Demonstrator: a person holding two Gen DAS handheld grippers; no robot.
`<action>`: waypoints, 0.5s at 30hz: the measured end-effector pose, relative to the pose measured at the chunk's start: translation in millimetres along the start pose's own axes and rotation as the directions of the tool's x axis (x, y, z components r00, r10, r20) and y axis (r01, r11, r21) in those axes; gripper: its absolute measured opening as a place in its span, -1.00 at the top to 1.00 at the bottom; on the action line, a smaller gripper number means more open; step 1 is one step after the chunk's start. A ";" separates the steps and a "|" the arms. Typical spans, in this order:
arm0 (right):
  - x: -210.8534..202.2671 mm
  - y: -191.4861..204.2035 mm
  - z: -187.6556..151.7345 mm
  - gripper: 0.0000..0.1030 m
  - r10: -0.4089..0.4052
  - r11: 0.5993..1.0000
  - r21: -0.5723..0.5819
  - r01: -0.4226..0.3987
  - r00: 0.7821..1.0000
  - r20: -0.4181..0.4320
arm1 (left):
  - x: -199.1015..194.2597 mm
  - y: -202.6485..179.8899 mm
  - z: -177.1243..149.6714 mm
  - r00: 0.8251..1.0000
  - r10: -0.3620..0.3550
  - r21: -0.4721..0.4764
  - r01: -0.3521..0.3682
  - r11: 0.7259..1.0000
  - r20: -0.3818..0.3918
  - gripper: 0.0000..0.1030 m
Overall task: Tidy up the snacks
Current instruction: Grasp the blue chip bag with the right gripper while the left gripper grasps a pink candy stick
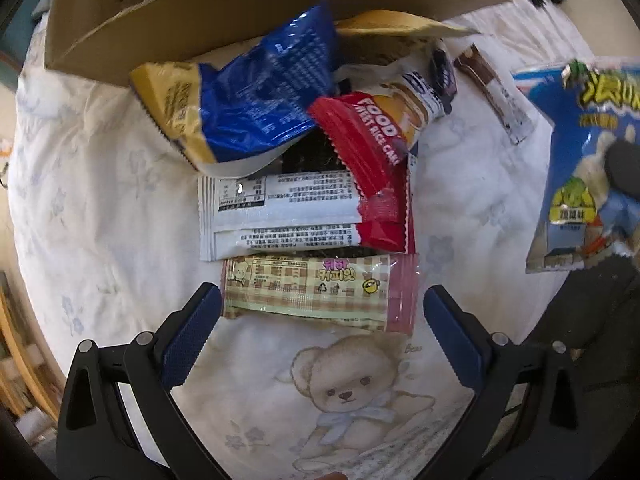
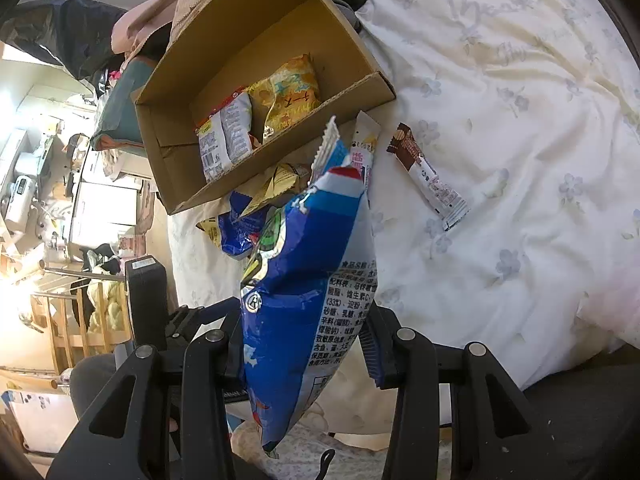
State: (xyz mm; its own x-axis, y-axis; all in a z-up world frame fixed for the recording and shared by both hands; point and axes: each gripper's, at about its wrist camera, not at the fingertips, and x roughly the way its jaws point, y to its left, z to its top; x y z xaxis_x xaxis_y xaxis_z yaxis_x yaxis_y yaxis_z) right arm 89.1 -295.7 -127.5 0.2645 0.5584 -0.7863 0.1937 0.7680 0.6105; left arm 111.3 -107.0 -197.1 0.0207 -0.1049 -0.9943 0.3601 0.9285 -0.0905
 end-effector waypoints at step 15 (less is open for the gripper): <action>-1.2 -2.9 -0.6 0.13 -0.033 0.999 0.006 0.033 0.999 0.015 | -0.5 20.0 9.0 0.998 -0.056 -0.077 0.058 0.995 0.020 -0.41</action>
State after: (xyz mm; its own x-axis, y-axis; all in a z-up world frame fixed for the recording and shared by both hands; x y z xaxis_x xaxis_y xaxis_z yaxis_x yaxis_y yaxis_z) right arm 87.7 -298.4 -128.3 0.2719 0.5279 -0.8046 0.2078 0.7842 0.5847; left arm 126.9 -91.5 -198.0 0.0195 -0.1641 -0.9862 0.2877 0.9456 -0.1517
